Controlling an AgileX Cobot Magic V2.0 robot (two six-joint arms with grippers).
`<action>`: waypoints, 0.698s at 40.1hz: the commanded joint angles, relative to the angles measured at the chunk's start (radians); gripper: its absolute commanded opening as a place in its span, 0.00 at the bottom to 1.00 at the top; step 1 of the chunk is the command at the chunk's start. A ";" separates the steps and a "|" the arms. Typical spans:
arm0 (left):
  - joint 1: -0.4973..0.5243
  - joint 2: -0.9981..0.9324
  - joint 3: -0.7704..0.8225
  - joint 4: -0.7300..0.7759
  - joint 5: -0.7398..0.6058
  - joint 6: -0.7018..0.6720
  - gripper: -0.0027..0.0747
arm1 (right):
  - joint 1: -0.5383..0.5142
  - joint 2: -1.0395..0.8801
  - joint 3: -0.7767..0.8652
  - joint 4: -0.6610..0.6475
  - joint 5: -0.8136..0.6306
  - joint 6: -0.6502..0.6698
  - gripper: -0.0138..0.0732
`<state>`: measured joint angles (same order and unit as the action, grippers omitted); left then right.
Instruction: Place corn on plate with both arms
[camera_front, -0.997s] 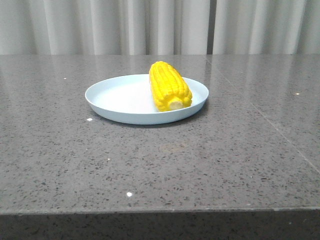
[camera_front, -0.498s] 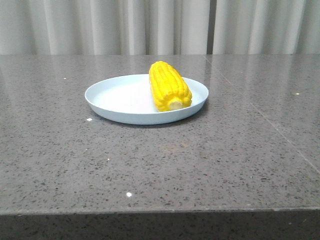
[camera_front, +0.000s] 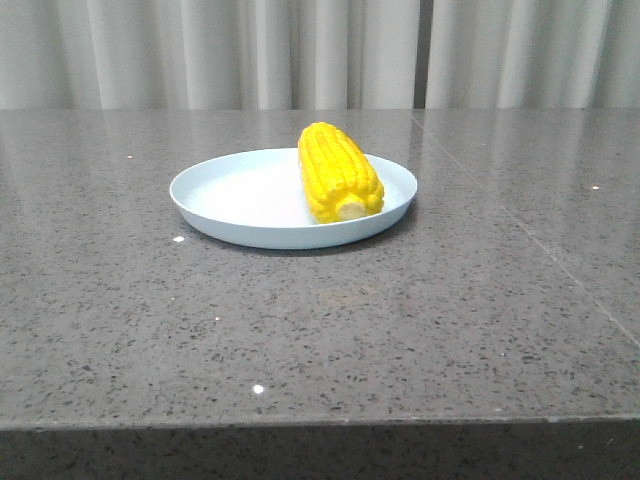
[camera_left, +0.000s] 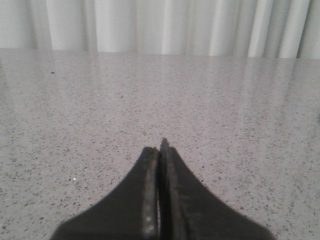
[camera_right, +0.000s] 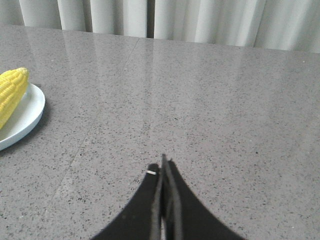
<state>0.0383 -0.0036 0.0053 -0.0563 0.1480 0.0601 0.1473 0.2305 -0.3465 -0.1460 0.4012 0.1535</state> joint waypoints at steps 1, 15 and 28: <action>0.002 -0.024 0.003 -0.011 -0.076 0.002 0.01 | -0.006 0.007 -0.025 -0.019 -0.087 -0.010 0.08; 0.002 -0.024 0.003 -0.011 -0.076 0.002 0.01 | -0.111 -0.120 0.195 0.103 -0.263 -0.097 0.08; 0.002 -0.022 0.003 -0.011 -0.076 0.002 0.01 | -0.179 -0.259 0.368 0.161 -0.231 -0.097 0.08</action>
